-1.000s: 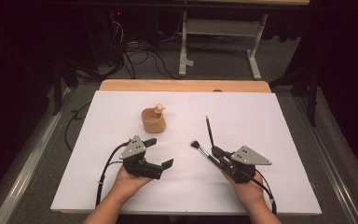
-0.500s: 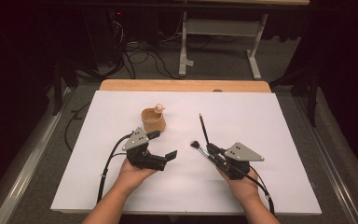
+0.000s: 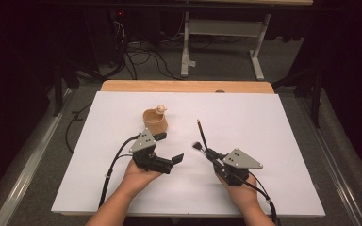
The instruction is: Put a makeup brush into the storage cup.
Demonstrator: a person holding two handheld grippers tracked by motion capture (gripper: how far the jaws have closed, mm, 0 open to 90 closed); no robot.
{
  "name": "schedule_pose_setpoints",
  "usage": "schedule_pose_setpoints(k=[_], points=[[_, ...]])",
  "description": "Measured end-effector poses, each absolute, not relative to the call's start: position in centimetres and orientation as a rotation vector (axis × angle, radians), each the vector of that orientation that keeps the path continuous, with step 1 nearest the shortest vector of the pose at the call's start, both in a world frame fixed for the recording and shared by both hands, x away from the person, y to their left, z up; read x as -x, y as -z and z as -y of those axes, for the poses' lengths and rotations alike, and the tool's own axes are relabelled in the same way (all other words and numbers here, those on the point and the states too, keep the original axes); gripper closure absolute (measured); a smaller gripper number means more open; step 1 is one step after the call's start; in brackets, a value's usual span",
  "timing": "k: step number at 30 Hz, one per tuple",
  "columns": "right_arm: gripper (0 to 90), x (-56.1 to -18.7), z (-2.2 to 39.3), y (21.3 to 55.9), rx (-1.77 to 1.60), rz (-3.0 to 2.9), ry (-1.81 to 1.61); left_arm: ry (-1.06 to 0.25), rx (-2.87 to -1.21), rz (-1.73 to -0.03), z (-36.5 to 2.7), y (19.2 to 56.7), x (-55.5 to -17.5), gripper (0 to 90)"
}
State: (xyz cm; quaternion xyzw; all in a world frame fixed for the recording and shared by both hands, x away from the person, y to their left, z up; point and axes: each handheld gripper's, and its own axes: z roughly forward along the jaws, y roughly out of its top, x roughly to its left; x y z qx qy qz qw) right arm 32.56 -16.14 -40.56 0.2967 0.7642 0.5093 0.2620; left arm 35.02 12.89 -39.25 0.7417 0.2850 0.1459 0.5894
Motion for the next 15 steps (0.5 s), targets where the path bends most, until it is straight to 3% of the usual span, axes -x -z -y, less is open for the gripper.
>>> schedule_pose_setpoints(k=[15], points=[[87.0,-32.2,15.9,41.4,-0.772,-2.141,-1.365,-0.3,-1.696,-0.654,-12.6,39.3,-33.9,1.9]])
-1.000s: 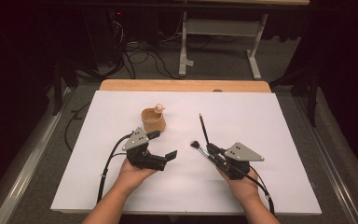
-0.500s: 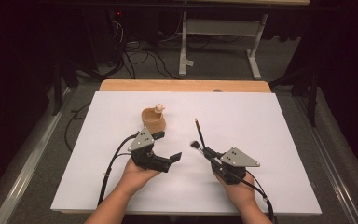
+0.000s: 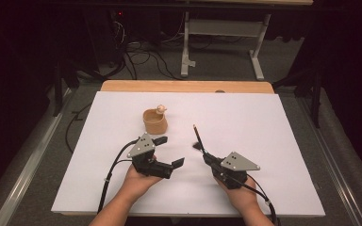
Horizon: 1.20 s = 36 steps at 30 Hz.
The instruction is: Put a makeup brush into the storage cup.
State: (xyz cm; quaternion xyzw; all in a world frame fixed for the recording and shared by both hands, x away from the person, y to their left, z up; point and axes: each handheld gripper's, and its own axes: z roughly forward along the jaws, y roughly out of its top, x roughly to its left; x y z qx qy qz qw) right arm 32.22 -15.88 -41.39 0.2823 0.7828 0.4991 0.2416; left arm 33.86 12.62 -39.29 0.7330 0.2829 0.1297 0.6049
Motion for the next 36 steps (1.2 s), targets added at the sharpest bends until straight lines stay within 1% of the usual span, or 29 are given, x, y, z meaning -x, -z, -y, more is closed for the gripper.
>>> schedule_pose_setpoints(k=[9,21,26,36], points=[[87.0,-31.9,15.3,41.5,-0.752,-2.175,-1.385,-0.269,-1.67,-0.647,-12.5,39.0,-33.4,4.4],[87.0,-31.3,14.0,41.9,-0.712,-2.216,-1.391,-0.276,-1.649,-0.647,-12.6,38.7,-33.1,6.9],[87.0,-31.1,13.4,42.1,-0.689,-2.232,-1.397,-0.273,-1.65,-0.64,-12.7,38.7,-33.0,9.7],[87.0,-30.8,13.0,42.2,-0.669,-2.25,-1.397,-0.259,-1.647,-0.641,-12.6,38.7,-33.0,12.6]])
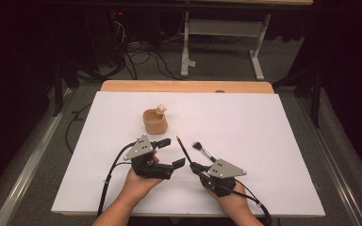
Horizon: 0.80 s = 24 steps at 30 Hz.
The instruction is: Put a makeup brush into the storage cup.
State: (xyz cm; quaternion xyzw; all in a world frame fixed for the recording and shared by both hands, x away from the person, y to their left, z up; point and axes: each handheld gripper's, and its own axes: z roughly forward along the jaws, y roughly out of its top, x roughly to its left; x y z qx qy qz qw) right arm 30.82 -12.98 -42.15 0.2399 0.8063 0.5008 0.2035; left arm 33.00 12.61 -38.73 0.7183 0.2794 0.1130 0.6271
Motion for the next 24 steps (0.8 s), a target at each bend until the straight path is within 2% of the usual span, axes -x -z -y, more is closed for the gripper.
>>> schedule_pose_setpoints(k=[9,24], points=[[87.0,-30.56,12.51,42.15,-0.652,-2.258,-1.399,-0.231,-1.639,-0.631,-12.61,38.86,-33.0,19.5],[87.0,-30.5,12.41,42.15,-0.647,-2.262,-1.391,-0.211,-1.6,-0.643,-12.66,39.07,-32.86,45.5]])
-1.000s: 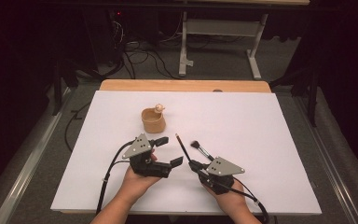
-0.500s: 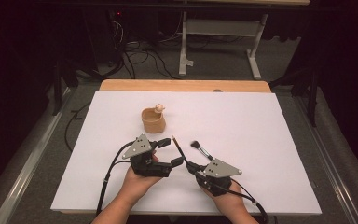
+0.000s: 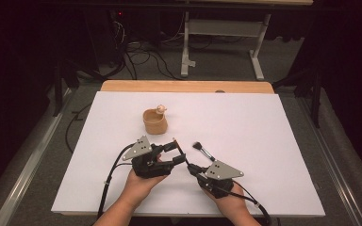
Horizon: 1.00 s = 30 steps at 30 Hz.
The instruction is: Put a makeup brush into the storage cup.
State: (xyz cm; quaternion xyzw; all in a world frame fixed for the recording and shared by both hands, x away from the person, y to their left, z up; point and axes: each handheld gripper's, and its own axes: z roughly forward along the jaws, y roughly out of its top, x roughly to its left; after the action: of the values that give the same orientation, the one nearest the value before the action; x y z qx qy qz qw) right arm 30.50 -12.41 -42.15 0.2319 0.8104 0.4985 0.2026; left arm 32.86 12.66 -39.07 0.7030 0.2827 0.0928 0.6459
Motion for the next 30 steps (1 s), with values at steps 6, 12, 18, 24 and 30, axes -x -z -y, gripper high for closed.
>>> schedule_pose_setpoints(k=[6,12,18,24,30], points=[[87.0,-30.48,12.34,42.18,-0.645,-2.261,-1.391,-0.213,-1.577,-0.632,-12.87,39.09,-32.71,56.1],[87.1,-30.39,12.14,42.26,-0.649,-2.267,-1.392,-0.195,-1.56,-0.633,-13.06,39.11,-32.72,64.5],[87.0,-30.41,12.16,42.26,-0.639,-2.267,-1.387,-0.181,-1.555,-0.635,-13.1,39.19,-32.75,70.0],[87.1,-30.41,12.1,42.33,-0.633,-2.266,-1.398,-0.178,-1.553,-0.633,-13.1,39.21,-32.74,73.0],[87.0,-30.41,12.07,42.35,-0.633,-2.27,-1.389,-0.165,-1.54,-0.635,-13.15,39.35,-32.78,76.8]])
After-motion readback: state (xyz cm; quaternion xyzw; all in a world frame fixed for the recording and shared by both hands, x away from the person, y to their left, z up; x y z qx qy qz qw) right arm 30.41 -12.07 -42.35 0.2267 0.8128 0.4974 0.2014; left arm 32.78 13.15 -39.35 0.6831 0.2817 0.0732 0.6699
